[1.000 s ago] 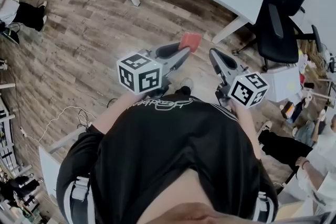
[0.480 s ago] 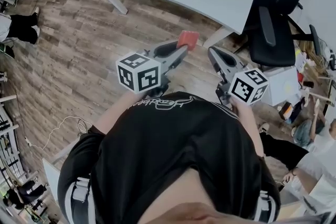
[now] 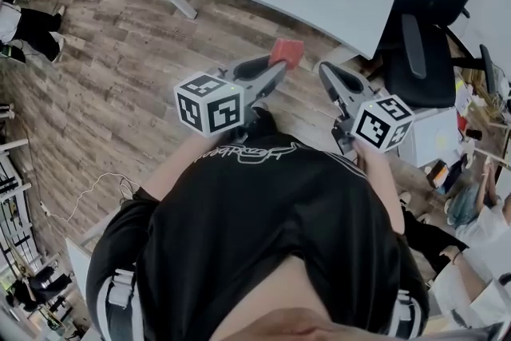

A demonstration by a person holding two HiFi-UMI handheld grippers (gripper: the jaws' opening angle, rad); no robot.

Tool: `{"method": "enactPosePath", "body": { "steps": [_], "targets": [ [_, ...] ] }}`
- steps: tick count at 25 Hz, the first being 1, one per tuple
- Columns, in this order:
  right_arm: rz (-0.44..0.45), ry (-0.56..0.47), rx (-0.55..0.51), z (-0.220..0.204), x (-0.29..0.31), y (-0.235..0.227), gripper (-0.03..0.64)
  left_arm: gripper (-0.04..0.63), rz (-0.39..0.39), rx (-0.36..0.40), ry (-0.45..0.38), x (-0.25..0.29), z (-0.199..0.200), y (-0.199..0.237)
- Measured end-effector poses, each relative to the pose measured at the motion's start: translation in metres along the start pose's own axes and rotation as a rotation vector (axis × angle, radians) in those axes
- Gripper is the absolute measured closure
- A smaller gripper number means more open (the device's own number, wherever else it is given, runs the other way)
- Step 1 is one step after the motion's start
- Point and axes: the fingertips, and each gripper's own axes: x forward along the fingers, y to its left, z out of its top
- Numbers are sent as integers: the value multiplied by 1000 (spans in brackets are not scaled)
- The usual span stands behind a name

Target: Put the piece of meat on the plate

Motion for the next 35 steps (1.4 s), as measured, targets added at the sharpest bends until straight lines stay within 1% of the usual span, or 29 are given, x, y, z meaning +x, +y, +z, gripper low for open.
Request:
{"method": "enactPosePath", "body": {
  "steps": [5,11,20,25,27,31,35],
  "targets": [
    [-1,8,-1,4,13,-11,604,511,-6,1,5,11,10,12],
    [-28,8,2,26,28,-40,604,511,-20,3,13,39,36,33],
    [-66,15,36,77,77,-85,604,511,-18,8,58,79,88,84],
    [-79,39,56,118,125,-120,604,511,-26,-7,83,115,137,128],
    [-84,47,56,130,138,-128,604,511,-35,-11,89,123,150,139],
    [-96,38,48,133,139,-129,604,511,-43,3,98,124,148,142],
    [-102,33,55,144,153,-142,604,511,-36,10,125,135,154,160]
  ]
}}
